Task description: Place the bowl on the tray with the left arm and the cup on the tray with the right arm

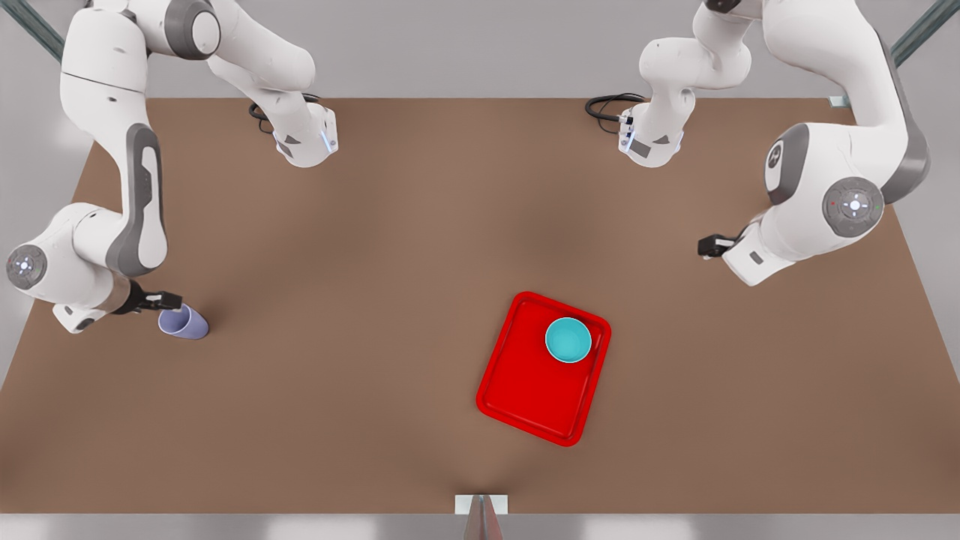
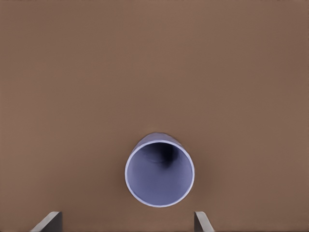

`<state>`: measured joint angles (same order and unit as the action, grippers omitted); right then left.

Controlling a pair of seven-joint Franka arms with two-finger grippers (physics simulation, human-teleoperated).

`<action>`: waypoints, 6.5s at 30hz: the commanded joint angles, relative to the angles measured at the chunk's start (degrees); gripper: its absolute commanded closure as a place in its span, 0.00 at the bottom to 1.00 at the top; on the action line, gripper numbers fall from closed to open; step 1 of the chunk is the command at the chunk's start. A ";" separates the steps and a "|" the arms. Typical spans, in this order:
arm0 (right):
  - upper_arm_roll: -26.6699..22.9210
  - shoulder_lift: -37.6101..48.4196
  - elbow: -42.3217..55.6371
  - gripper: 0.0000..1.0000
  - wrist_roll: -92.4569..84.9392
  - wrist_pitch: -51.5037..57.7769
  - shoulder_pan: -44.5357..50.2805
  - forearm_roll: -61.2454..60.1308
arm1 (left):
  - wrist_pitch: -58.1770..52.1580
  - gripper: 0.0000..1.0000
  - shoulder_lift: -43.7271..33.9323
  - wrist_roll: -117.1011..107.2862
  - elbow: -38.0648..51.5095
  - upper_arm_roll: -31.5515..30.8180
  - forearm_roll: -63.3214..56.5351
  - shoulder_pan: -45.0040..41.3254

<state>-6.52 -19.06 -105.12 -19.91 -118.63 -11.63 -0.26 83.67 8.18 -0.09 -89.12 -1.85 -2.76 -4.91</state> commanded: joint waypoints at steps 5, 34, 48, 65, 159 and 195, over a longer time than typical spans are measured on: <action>0.01 -2.03 0.09 0.00 -4.08 -1.17 -3.22 -1.67 | 0.00 0.00 0.09 0.44 0.00 0.00 0.03 -0.10; 2.04 -10.03 -1.76 0.79 -6.19 -12.51 -6.39 -4.31 | 0.18 0.00 0.79 2.11 0.00 0.80 1.53 -0.02; 2.04 -10.03 -1.58 0.79 -6.98 -12.33 -6.56 -4.31 | 0.44 0.00 0.88 2.11 0.00 0.80 1.53 -0.02; 4.50 -4.32 -0.53 0.79 -5.93 -8.12 -2.08 -4.40 | 0.70 0.00 1.67 2.11 0.00 0.97 1.53 0.07; 8.01 -54.85 77.69 0.79 31.69 -1.26 46.35 -8.00 | 0.09 0.00 3.60 2.02 2.46 2.29 1.26 0.16; 8.45 -59.34 77.96 0.28 37.58 -8.73 48.37 -9.23 | -0.44 0.00 3.51 1.67 2.81 2.29 1.44 0.16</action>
<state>1.93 -78.33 -27.16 17.67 -127.29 36.74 -9.49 83.11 11.77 1.51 -85.84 0.44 -1.35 -4.76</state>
